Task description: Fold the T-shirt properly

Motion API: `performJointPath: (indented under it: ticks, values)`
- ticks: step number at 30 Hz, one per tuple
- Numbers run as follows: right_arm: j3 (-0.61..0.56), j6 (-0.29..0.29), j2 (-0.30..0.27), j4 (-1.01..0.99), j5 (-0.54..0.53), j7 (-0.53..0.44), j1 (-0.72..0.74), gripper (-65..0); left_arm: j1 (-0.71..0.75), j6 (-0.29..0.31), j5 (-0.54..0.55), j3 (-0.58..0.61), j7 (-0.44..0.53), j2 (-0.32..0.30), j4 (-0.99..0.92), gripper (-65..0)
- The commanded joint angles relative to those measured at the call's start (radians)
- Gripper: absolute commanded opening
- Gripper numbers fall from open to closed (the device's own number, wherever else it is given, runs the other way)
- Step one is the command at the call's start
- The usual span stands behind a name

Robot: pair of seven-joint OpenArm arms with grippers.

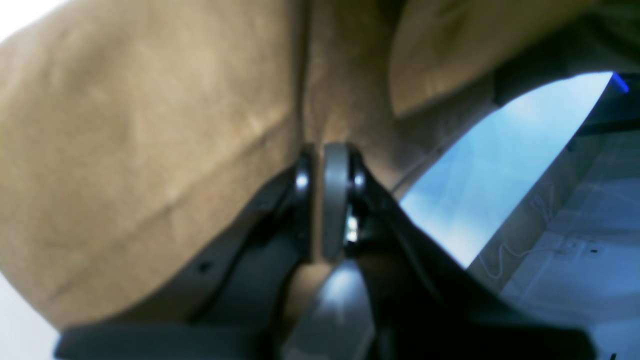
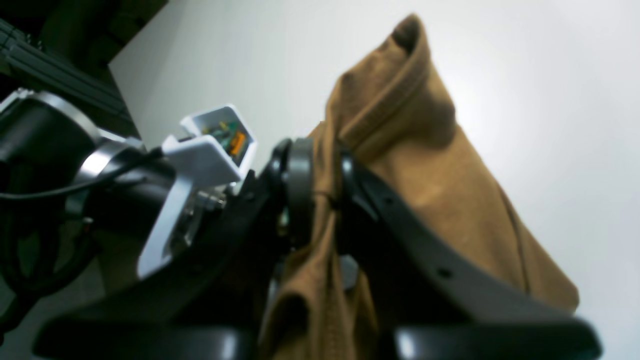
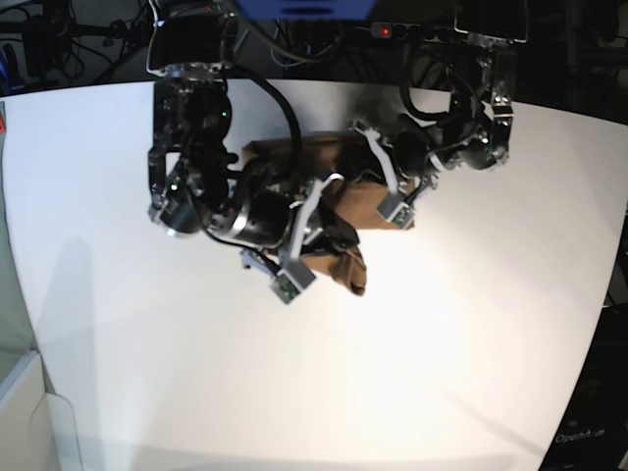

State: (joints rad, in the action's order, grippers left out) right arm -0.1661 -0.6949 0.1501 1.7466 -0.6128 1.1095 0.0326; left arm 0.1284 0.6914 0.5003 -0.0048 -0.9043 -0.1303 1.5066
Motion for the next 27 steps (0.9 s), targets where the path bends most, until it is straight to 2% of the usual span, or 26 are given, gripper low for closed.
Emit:
performJointPath:
  ticks: [1,6,12,17,27]
  values:
    - [-0.005,-0.003,0.007,0.016,-0.029,-0.025,0.014,-59.5,-0.008,0.007,0.022,-0.002,0.017,-0.001,0.039,-61.9]
    - [-0.005,-0.003,0.007,0.016,-0.029,-0.027,0.011,-59.5,0.026,0.007,0.079,-0.007,0.017,-0.010,0.147,-61.9]
    - [-0.006,-0.003,0.007,0.016,-0.029,-0.027,0.003,-59.5,0.080,0.007,0.119,-0.148,-0.049,-0.065,0.225,-61.9]
    - [-0.020,-0.003,0.007,0.014,-0.026,-0.029,-0.013,-59.5,0.118,0.007,0.117,-0.283,-0.051,-0.101,0.187,-61.9]
    - [-0.076,-0.003,0.007,0.006,-0.025,-0.049,-0.010,-59.2,0.052,0.007,0.100,-0.289,-0.037,-0.093,-0.018,-61.8]
